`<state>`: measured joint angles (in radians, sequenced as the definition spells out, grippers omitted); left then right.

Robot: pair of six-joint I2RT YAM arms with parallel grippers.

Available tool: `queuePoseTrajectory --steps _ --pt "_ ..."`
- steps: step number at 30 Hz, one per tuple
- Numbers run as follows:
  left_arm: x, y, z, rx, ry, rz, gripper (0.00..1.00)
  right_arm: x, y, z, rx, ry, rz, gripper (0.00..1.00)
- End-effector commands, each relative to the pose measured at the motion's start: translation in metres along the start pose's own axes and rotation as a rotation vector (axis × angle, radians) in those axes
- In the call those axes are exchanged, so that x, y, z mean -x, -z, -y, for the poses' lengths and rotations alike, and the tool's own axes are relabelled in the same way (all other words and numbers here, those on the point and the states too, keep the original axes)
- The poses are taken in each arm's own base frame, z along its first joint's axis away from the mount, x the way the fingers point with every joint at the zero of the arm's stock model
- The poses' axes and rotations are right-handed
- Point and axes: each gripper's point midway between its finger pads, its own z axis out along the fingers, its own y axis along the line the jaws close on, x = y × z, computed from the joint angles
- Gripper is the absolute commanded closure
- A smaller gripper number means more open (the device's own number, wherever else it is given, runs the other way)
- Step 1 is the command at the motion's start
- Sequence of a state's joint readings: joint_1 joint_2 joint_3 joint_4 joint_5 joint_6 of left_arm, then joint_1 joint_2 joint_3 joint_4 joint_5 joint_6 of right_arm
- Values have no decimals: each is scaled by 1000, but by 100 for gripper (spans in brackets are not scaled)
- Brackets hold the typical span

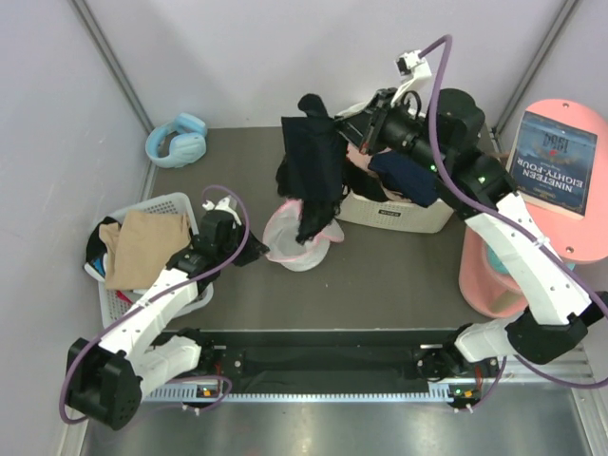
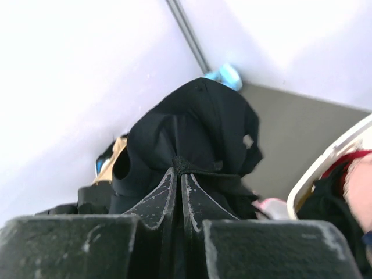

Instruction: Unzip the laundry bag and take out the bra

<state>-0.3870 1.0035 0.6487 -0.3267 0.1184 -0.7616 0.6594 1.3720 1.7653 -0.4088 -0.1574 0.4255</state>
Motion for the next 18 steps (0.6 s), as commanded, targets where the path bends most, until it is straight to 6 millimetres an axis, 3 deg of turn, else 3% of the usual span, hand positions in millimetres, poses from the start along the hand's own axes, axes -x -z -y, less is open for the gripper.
queuePoseTrajectory --steps 1,5,8,18 --pt "9 3 9 -29 6 34 100 15 -1 -3 18 34 29 100" --pt "15 2 16 -44 5 43 100 -4 -7 1 30 -4 -7 100" --pt "16 1 18 -48 5 36 100 -7 -6 2 31 -7 -6 100" --pt "16 -1 20 -54 0 29 100 17 -4 1 10 32 42 100"
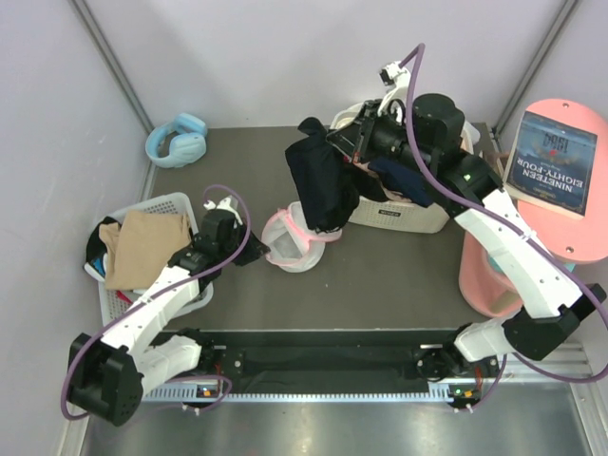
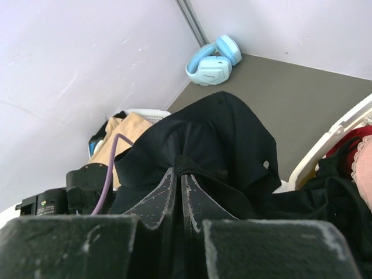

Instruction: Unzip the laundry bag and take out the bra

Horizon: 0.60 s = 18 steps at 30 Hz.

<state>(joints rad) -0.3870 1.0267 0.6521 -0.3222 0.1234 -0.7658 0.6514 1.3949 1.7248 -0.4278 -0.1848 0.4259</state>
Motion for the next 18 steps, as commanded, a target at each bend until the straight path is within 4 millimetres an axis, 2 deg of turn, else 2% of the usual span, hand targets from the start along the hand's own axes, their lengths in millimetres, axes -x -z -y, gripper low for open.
queuePoseTrajectory --steps 1,4,5,6,7,9,10,14,16,18 --pt "17 3 22 -63 -9 43 100 47 9 -12 17 53 129 100" --pt "17 2 21 -58 -11 43 100 71 12 -8 -7 87 170 100" --pt "18 2 20 -57 -10 45 100 89 19 -9 -16 107 204 100" --pt "17 2 20 -57 -13 42 100 94 16 -5 -28 115 209 100" --pt "18 2 20 -58 -12 44 100 111 22 -8 -30 135 247 100" --pt "17 1 20 -58 -12 42 100 121 20 7 -69 144 255 100" --pt "17 1 20 -57 -11 41 100 133 26 7 -74 160 284 100" --pt "19 1 20 -55 -18 46 100 159 39 35 -152 178 342 100" --pt "18 1 20 -53 -17 42 100 164 42 57 -209 193 352 100" --pt "18 1 20 -55 -17 40 100 157 38 83 -277 218 329 100"
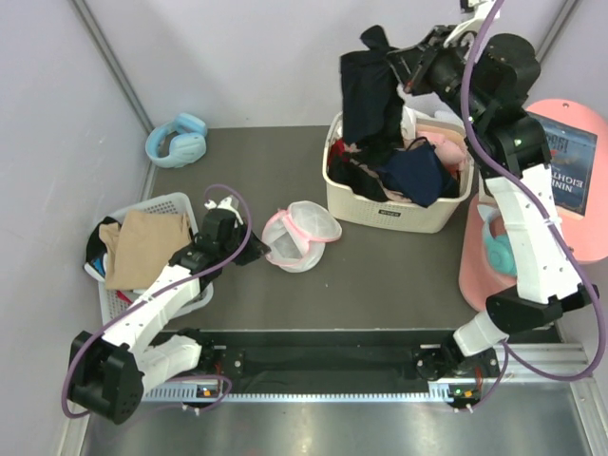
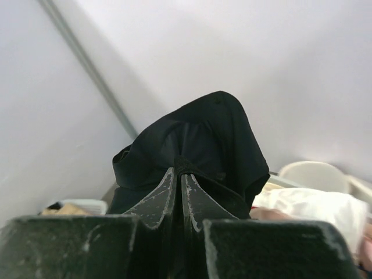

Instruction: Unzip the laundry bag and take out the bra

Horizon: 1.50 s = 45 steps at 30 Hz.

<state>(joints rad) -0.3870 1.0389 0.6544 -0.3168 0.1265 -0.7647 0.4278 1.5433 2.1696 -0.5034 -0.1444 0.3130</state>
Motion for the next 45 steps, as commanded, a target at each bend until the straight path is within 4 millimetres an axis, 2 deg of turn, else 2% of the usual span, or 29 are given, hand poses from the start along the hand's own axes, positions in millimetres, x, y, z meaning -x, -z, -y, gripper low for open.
queuePoseTrajectory --steps 1,2,3,5,6,8,9,10,12,17,19,20,22,23,26,29,33,34,35,36,38,39,41,45 --pt "17 3 20 -55 -18 42 100 3 -5 54 -141 95 23 100" --pt "17 3 20 -55 -17 42 100 -3 -7 67 -184 108 15 100" --pt "17 2 19 -54 -18 41 100 -21 -12 84 -216 120 -22 100" --pt "17 3 19 -54 -19 41 100 -43 -16 111 -281 127 -67 100" --pt "16 3 19 -54 -20 37 100 -67 -19 126 -308 135 -117 100" --pt "15 3 19 -53 -20 36 100 -95 -22 141 -338 140 -181 100" --pt "14 3 17 -47 -19 31 100 -117 -23 149 -349 133 -233 100" --pt "13 4 17 -47 -20 29 100 -127 -22 157 -378 131 -254 100" --pt "12 5 16 -47 -20 29 100 -152 -23 166 -394 119 -301 100" --pt "11 7 13 -38 -20 29 100 -188 -29 183 -437 114 -375 100" --pt "10 7 13 -39 -20 28 100 -199 -32 182 -449 123 -405 100" --pt "9 7 13 -39 -21 26 100 -216 -35 186 -459 126 -446 100" --pt "9 8 13 -40 -19 27 100 -233 -39 185 -461 135 -485 100" --pt "10 8 12 -37 -18 28 100 -247 -42 186 -460 134 -517 100" --pt "11 8 14 -40 -18 31 100 -272 -45 186 -467 119 -561 100" --pt "15 9 16 -41 -20 45 100 -273 -44 187 -493 103 -577 100" --pt "17 10 16 -40 -20 53 100 -235 -42 184 -520 136 -520 100" --pt "18 10 17 -41 -21 54 100 -224 -40 182 -518 141 -502 96" --pt "18 10 16 -39 -20 54 100 -216 -39 181 -516 145 -493 87" --pt "18 9 16 -40 -22 55 100 -210 -38 179 -509 147 -484 58" --pt "16 7 14 -31 -26 49 100 -191 -36 172 -495 157 -454 34" --pt "17 7 13 -26 -29 47 100 -185 -35 169 -492 160 -443 14" --pt "16 6 12 -17 -33 41 100 -165 -29 165 -500 175 -412 0" --pt "18 7 13 -18 -41 48 100 -137 -13 166 -543 202 -374 0"
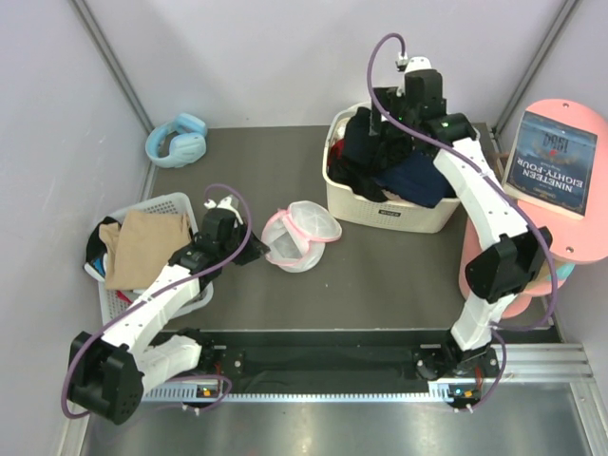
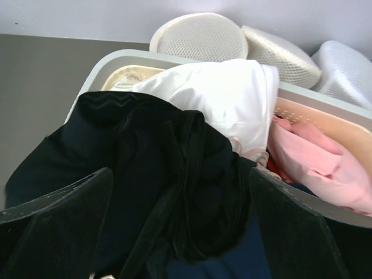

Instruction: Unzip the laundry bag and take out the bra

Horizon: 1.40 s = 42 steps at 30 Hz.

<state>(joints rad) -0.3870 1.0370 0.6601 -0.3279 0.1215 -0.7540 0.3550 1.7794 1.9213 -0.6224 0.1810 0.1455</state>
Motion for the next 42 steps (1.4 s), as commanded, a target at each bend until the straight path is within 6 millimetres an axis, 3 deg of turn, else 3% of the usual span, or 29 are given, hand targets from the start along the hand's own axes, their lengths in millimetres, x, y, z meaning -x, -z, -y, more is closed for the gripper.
queuePoseTrajectory --steps 1,3,4,9,10,12,13,14,16,17,19,20,22,23,27,34,37,42 --pt "19 6 14 -23 -32 52 100 59 68 20 -47 -4 158 0" --pt "18 6 14 -24 -32 49 100 64 79 22 -51 -7 178 0" --pt "17 6 13 -24 -32 45 100 72 94 23 -44 -15 211 0" --pt "16 8 12 -20 -31 44 100 73 123 21 -3 -39 233 0" --pt "17 9 12 -21 -32 49 100 73 133 15 40 -39 238 0" --pt "14 10 9 -12 -35 42 100 54 134 2 102 -25 207 0" --pt "15 11 9 -13 -36 47 100 50 151 -17 183 -13 223 0" --pt "14 12 9 -12 -38 47 100 26 141 -28 219 -11 183 0" --pt "9 14 6 -7 -41 32 100 1 154 -61 335 11 152 0" --pt "7 14 4 -4 -40 26 100 -27 146 -72 355 9 91 0" --pt "4 19 2 1 -46 21 100 -60 160 -114 494 19 20 0" --pt "2 21 0 7 -49 19 100 -88 155 -126 521 -31 -40 0" --pt "2 27 -1 0 -60 31 100 -115 167 -152 622 -107 -92 1" --pt "-2 29 -4 5 -66 22 100 -136 160 -161 643 -206 -127 2" --pt "-11 40 -9 10 -80 -3 100 -170 152 -170 649 -373 -166 4" --pt "-24 55 -25 58 -60 -11 100 -217 106 -150 438 -505 -200 8" --pt "-28 60 -29 66 -53 -12 100 -236 89 -152 387 -467 -229 16" --pt "-33 61 -35 85 -38 -13 100 -246 65 -168 346 -390 -239 27"
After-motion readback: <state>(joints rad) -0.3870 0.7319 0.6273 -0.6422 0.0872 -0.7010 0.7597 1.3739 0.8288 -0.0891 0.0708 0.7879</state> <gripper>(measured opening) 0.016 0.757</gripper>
